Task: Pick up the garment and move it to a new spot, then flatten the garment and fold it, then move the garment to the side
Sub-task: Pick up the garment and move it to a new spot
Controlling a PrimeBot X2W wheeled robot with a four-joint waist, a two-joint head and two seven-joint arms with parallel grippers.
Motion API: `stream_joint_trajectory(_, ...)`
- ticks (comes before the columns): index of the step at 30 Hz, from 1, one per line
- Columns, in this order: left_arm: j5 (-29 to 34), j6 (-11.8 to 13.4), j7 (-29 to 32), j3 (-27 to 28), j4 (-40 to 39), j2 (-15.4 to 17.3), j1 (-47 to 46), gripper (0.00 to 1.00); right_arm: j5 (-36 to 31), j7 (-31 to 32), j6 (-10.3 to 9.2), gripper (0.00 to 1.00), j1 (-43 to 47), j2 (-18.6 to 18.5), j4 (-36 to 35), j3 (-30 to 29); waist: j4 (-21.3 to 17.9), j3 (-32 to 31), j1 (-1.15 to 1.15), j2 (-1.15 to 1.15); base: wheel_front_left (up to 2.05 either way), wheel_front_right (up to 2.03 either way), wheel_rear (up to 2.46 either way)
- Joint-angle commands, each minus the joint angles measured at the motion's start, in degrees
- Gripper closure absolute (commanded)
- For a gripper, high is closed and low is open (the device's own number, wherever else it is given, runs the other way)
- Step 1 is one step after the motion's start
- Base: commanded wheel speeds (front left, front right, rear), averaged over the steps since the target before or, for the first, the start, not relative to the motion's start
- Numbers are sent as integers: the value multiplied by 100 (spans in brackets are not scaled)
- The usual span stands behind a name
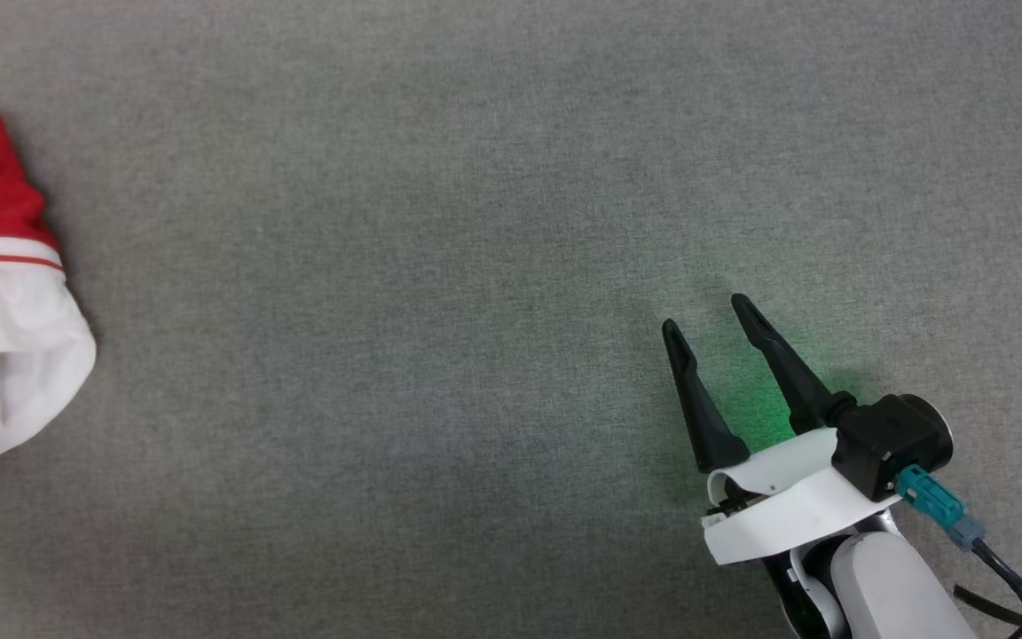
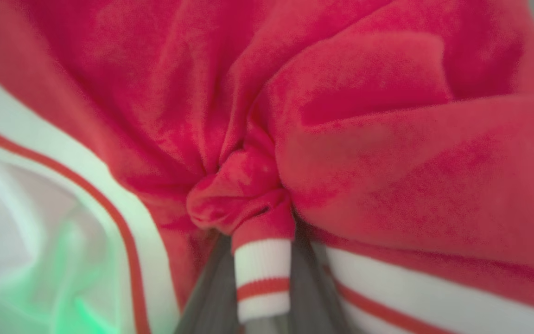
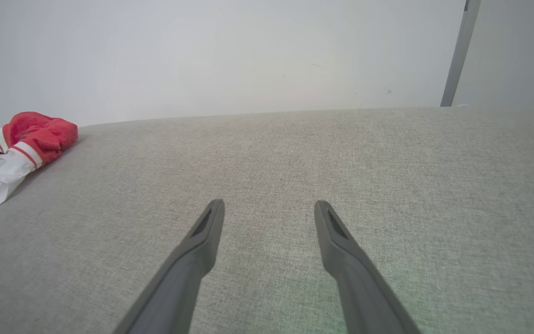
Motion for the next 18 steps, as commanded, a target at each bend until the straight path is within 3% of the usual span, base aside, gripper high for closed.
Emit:
stream_joint_trajectory(1, -76, -17, -62, -155, 49, -448, 405, 100, 27, 0, -5, 0, -46, 16, -4, -2, 52, -115, 0, 0, 0, 0, 0)
stream_joint_trajectory(10, 28, -8, -1415, -659, -720, -257, 58, 100, 169, -44, -4, 0, 169, 16, 207, -91, 272, -742, 0, 0, 0, 0, 0)
stream_joint_trajectory(18, -129, -2, -1966, -1515, -1777, -368, -184, 100, 408, -90, -5, 0, 308, 11, 356, -53, 268, -1224, 0, 0, 0, 0, 0)
